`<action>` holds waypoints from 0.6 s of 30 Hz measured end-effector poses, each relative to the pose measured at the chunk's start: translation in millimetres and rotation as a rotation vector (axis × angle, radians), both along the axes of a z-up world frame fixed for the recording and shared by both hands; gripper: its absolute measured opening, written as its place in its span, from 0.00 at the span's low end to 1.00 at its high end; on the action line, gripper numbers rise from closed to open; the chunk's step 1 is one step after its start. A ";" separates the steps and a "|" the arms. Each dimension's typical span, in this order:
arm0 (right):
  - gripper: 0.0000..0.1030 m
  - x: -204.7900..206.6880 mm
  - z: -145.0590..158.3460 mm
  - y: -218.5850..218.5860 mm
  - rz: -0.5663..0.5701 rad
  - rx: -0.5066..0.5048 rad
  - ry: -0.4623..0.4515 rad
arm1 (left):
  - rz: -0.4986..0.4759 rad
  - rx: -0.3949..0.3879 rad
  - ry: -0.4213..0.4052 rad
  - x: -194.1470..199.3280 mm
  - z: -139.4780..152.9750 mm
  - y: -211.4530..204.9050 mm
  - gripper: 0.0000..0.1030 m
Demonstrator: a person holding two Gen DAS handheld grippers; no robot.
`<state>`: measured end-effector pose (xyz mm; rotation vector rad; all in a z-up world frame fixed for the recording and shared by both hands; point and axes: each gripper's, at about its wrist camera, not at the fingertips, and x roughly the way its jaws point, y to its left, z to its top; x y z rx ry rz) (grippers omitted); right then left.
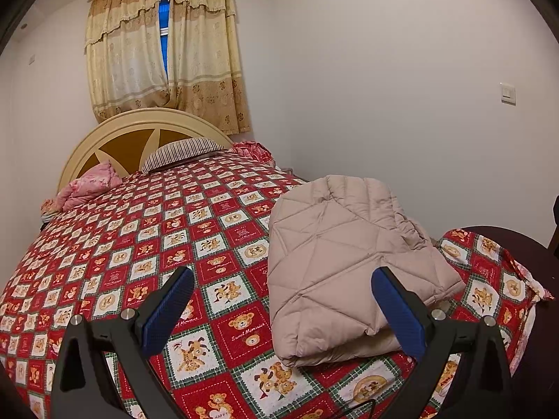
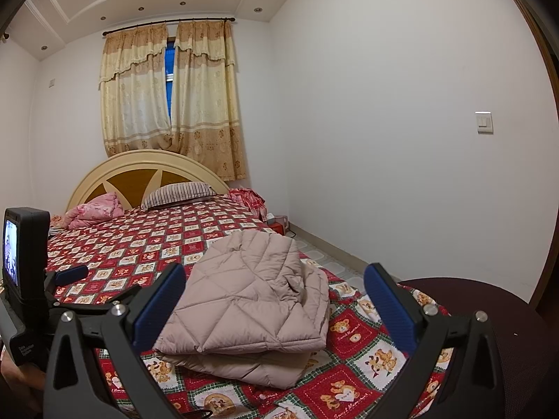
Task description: Fold large clothes
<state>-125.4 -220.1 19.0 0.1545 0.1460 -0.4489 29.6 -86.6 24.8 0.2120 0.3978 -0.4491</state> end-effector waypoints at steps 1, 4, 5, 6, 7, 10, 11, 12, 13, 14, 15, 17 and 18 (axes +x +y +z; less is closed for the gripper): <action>1.00 0.1 -0.3 -0.1 -0.001 -0.001 0.000 | 0.001 0.000 0.000 -0.1 -0.1 0.0 0.99; 1.00 -0.8 -1.0 1.9 -0.007 0.000 -0.002 | 0.008 0.007 0.000 1.2 -1.1 -0.8 0.99; 1.00 -1.0 -1.5 2.3 -0.007 0.000 -0.001 | 0.011 0.008 -0.002 1.4 -1.4 -0.8 0.99; 1.00 -1.0 -1.5 2.6 -0.008 0.001 0.001 | 0.018 0.008 -0.006 1.6 -1.4 -0.4 0.99; 1.00 -1.4 -2.1 2.9 -0.010 0.003 0.002 | 0.023 0.008 -0.010 1.9 -1.6 0.2 0.99; 1.00 -2.4 -2.0 5.0 -0.014 0.004 0.004 | 0.040 0.009 -0.026 2.7 -1.6 1.6 0.99; 1.00 -2.9 -2.0 5.4 -0.014 0.004 0.004 | 0.044 0.008 -0.030 3.0 -1.5 2.1 0.99; 1.00 -3.5 -1.7 5.9 -0.014 0.004 0.003 | 0.048 0.008 -0.034 3.2 -1.5 2.5 0.99; 1.00 -3.0 -1.8 5.4 -0.015 0.004 0.003 | 0.051 0.007 -0.036 3.5 -1.4 2.7 0.99; 1.00 -2.9 -1.8 5.3 -0.014 0.004 0.003 | 0.053 0.007 -0.040 4.0 -1.8 2.9 0.99; 1.00 -2.9 -1.9 5.1 -0.014 0.004 0.003 | 0.053 0.007 -0.040 4.6 -2.1 2.4 0.99; 1.00 -2.5 -2.1 4.9 -0.013 0.004 0.006 | 0.055 0.007 -0.028 7.0 -3.1 2.2 0.99; 1.00 -2.9 -2.1 5.6 -0.014 0.004 0.006 | 0.053 0.005 -0.017 8.4 -3.5 2.3 0.99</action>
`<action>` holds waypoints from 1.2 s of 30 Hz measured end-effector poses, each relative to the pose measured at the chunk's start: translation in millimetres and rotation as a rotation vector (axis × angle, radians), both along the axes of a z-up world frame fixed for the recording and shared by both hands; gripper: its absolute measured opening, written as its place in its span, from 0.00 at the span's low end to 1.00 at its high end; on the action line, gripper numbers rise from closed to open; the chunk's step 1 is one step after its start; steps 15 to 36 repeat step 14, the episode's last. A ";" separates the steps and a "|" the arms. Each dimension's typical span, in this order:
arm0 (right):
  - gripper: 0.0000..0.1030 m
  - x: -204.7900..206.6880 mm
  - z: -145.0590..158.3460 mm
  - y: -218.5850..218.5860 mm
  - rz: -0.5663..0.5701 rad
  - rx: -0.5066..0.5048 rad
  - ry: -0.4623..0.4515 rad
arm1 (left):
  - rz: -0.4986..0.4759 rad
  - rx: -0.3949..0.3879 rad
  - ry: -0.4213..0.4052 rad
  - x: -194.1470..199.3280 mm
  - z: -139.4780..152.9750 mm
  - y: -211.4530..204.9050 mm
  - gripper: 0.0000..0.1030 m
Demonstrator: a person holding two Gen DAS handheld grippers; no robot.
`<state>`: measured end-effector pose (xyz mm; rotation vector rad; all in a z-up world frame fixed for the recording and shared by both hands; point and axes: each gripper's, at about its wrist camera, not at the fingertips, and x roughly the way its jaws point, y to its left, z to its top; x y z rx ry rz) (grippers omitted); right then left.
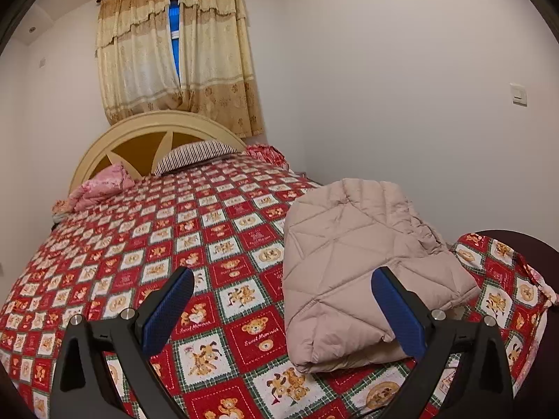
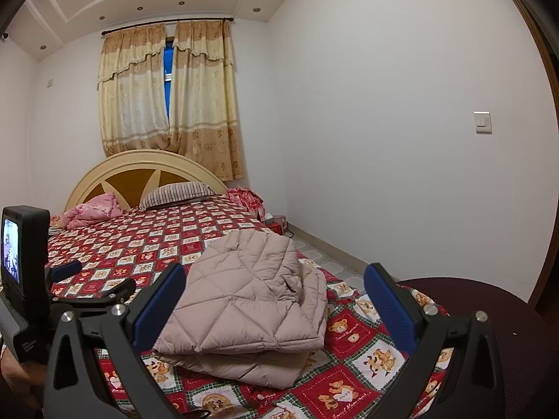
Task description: Fold large clothes
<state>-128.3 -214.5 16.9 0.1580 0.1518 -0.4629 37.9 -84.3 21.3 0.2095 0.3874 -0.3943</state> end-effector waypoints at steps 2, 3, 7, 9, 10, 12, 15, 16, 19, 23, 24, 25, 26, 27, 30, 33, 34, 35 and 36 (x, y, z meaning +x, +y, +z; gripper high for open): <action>1.00 0.1 0.6 0.5 0.000 0.001 0.002 | -0.009 -0.009 0.015 2.4 -0.5 0.3 0.99; 1.00 0.1 0.7 0.8 0.000 0.002 0.004 | -0.015 -0.014 0.023 4.0 -0.9 0.7 0.99; 1.00 0.1 1.3 0.5 -0.002 0.003 0.002 | -0.026 -0.018 0.025 4.5 -2.1 1.6 0.99; 1.00 -0.1 0.8 1.0 -0.005 0.007 0.001 | -0.023 -0.010 0.016 4.3 -1.7 0.8 0.99; 1.00 -0.1 0.7 1.1 -0.005 0.006 0.002 | -0.024 -0.010 0.016 4.7 -1.6 1.4 0.99; 1.00 0.3 0.4 1.5 -0.006 0.011 0.004 | -0.020 -0.011 0.021 5.7 -1.8 1.3 0.99; 1.00 -0.2 -0.5 1.6 -0.012 0.014 0.005 | -0.010 -0.005 0.031 9.7 -2.8 2.2 0.99; 1.00 -0.2 -0.5 1.6 -0.012 0.014 0.005 | -0.010 -0.005 0.031 9.7 -2.8 2.2 0.99; 1.00 -0.2 -0.5 1.6 -0.012 0.014 0.005 | -0.010 -0.005 0.031 9.7 -2.8 2.2 0.99; 1.00 -0.2 -0.5 1.6 -0.012 0.014 0.005 | -0.010 -0.005 0.031 9.7 -2.8 2.2 0.99; 1.00 -0.2 -0.5 1.6 -0.012 0.014 0.005 | -0.010 -0.005 0.031 9.7 -2.8 2.2 0.99; 1.00 -0.2 -0.5 1.6 -0.012 0.014 0.005 | -0.010 -0.005 0.031 9.7 -2.8 2.2 0.99; 1.00 -0.2 -0.5 1.6 -0.012 0.014 0.005 | -0.010 -0.005 0.031 9.7 -2.8 2.2 0.99; 1.00 -0.2 -0.5 1.6 -0.012 0.014 0.005 | -0.010 -0.005 0.031 9.7 -2.8 2.2 0.99; 1.00 -0.2 -0.5 1.6 -0.012 0.014 0.005 | -0.010 -0.005 0.031 9.7 -2.8 2.2 0.99; 1.00 -0.2 -0.5 1.6 -0.012 0.014 0.005 | -0.010 -0.005 0.031 9.7 -2.8 2.2 0.99; 1.00 -0.2 -0.5 1.6 -0.012 0.014 0.005 | -0.010 -0.005 0.031 9.7 -2.8 2.2 0.99; 1.00 -0.2 -0.5 1.6 -0.012 0.014 0.005 | -0.010 -0.005 0.031 9.7 -2.8 2.2 0.99; 1.00 -0.2 -0.5 1.6 -0.012 0.014 0.005 | -0.010 -0.005 0.031 9.7 -2.8 2.2 0.99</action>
